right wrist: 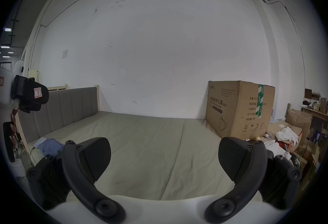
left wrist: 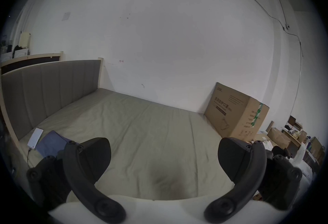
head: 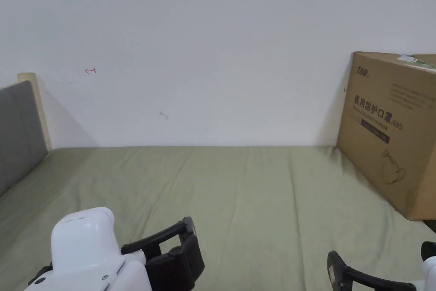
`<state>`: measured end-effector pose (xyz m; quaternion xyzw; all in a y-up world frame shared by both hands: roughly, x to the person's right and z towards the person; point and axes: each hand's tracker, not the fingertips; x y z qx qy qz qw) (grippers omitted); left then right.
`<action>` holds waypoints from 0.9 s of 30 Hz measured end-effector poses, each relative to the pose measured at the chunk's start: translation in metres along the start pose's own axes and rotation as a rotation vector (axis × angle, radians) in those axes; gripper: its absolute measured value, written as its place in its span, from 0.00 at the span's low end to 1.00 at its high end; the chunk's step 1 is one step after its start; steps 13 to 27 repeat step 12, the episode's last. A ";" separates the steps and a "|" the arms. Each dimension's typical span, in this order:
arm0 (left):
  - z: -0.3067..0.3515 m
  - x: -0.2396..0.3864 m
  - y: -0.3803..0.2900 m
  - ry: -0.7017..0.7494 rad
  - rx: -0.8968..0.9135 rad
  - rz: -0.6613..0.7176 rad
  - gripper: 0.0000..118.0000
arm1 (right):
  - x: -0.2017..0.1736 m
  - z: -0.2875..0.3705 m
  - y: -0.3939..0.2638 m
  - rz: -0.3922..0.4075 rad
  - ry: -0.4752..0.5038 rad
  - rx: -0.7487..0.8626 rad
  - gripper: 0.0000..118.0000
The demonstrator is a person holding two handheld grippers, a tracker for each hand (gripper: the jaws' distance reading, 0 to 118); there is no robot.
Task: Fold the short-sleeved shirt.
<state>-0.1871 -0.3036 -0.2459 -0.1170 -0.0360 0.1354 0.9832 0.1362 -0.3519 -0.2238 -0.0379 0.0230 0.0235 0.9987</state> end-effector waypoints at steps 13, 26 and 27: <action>-0.034 -0.012 -0.003 -0.088 -0.134 0.137 1.00 | 0.011 -0.012 -0.016 0.011 -0.010 -0.011 1.00; -0.034 -0.012 -0.003 -0.088 -0.134 0.137 1.00 | 0.011 -0.012 -0.016 0.011 -0.010 -0.011 1.00; -0.034 -0.012 -0.003 -0.088 -0.134 0.137 1.00 | 0.011 -0.012 -0.016 0.011 -0.010 -0.011 1.00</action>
